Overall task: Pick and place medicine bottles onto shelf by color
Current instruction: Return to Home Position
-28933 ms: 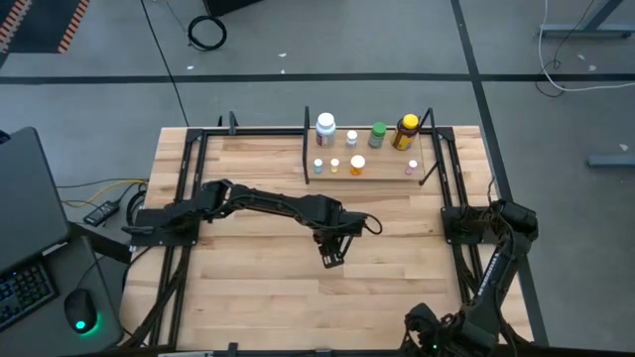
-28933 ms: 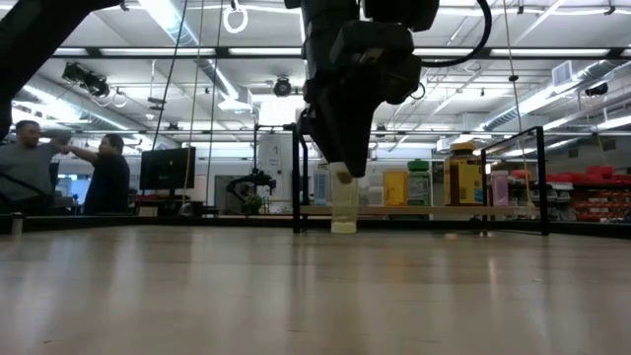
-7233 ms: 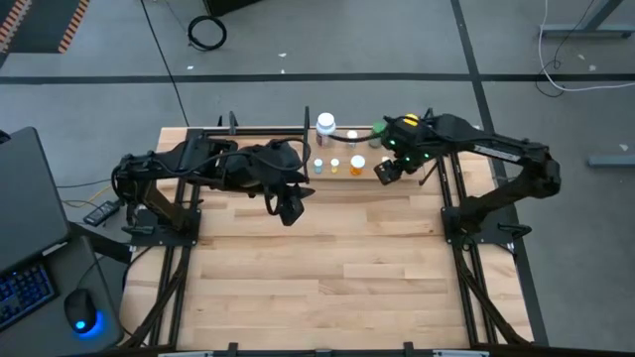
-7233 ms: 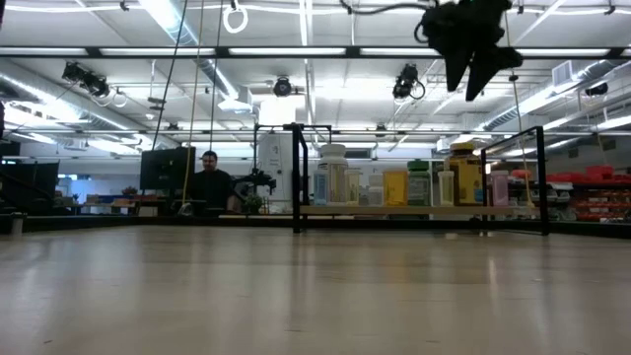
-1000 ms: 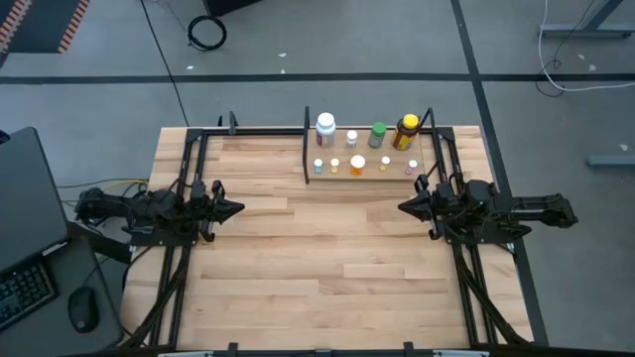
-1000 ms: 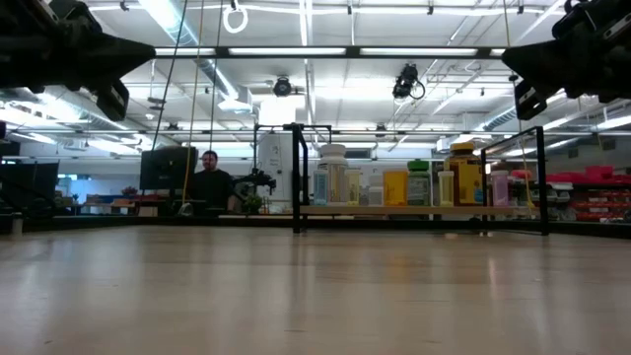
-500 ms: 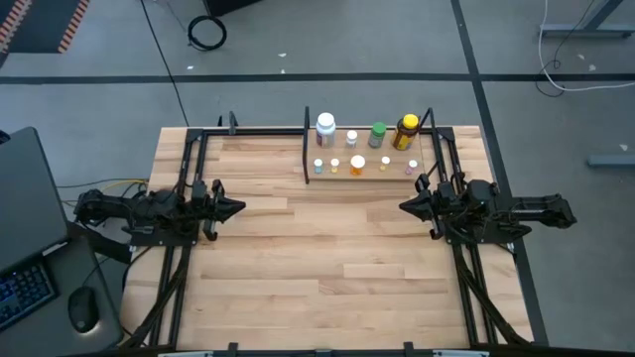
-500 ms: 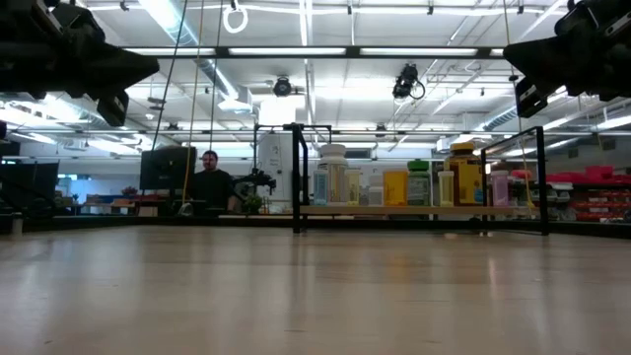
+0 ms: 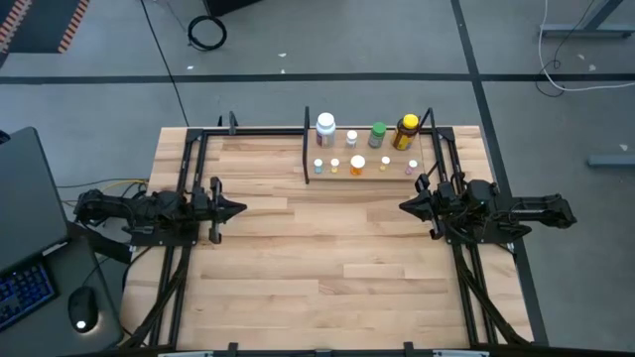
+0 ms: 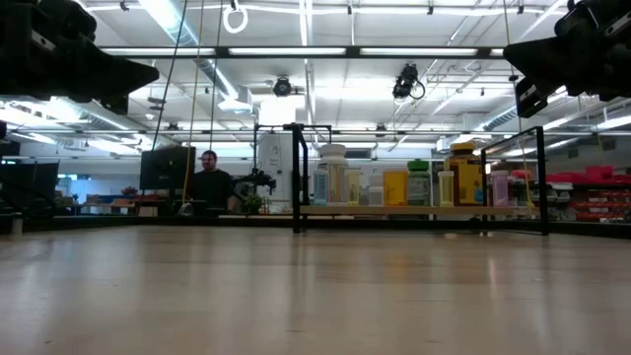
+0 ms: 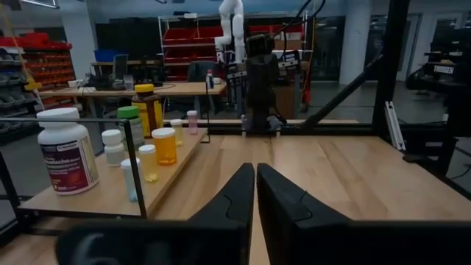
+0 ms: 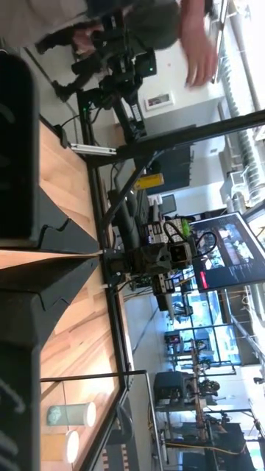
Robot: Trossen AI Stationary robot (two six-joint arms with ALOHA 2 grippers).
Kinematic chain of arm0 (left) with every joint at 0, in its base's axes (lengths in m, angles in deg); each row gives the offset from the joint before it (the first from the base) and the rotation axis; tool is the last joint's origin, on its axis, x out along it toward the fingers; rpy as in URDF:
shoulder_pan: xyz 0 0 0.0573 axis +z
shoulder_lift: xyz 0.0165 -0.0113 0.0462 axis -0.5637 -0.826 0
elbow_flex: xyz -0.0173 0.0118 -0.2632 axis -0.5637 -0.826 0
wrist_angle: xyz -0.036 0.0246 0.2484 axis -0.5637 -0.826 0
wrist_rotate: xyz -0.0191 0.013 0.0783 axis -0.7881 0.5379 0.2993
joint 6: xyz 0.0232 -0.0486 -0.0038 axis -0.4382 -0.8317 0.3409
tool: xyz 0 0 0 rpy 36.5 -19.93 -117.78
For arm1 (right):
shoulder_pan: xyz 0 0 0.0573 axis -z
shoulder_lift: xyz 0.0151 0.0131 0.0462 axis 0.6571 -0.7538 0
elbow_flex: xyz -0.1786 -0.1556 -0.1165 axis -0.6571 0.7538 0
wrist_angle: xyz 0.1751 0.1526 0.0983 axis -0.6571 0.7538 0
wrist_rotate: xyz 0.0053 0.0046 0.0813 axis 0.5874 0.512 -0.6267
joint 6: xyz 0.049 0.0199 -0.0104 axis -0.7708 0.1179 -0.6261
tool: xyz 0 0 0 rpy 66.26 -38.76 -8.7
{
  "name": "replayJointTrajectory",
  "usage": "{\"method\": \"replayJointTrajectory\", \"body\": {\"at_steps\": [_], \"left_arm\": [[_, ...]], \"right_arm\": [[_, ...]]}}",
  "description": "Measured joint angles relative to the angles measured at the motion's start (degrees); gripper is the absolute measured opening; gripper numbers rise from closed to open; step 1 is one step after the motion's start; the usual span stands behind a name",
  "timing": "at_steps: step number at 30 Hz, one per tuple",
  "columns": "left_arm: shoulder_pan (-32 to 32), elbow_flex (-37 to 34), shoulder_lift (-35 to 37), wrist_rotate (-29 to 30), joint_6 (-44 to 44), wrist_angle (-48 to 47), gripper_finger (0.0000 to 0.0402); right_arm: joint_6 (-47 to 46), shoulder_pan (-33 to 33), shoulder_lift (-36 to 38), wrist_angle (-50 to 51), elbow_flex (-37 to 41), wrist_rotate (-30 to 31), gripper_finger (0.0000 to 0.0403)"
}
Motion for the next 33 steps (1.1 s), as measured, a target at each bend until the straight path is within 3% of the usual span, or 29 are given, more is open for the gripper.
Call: {"method": "replayJointTrajectory", "body": {"at_steps": [33], "left_arm": [[0.00,-0.02,0.00,0.01,-0.07,0.35,0.0026]], "right_arm": [[0.00,0.00,0.00,0.00,0.00,0.00,0.0023]]}}
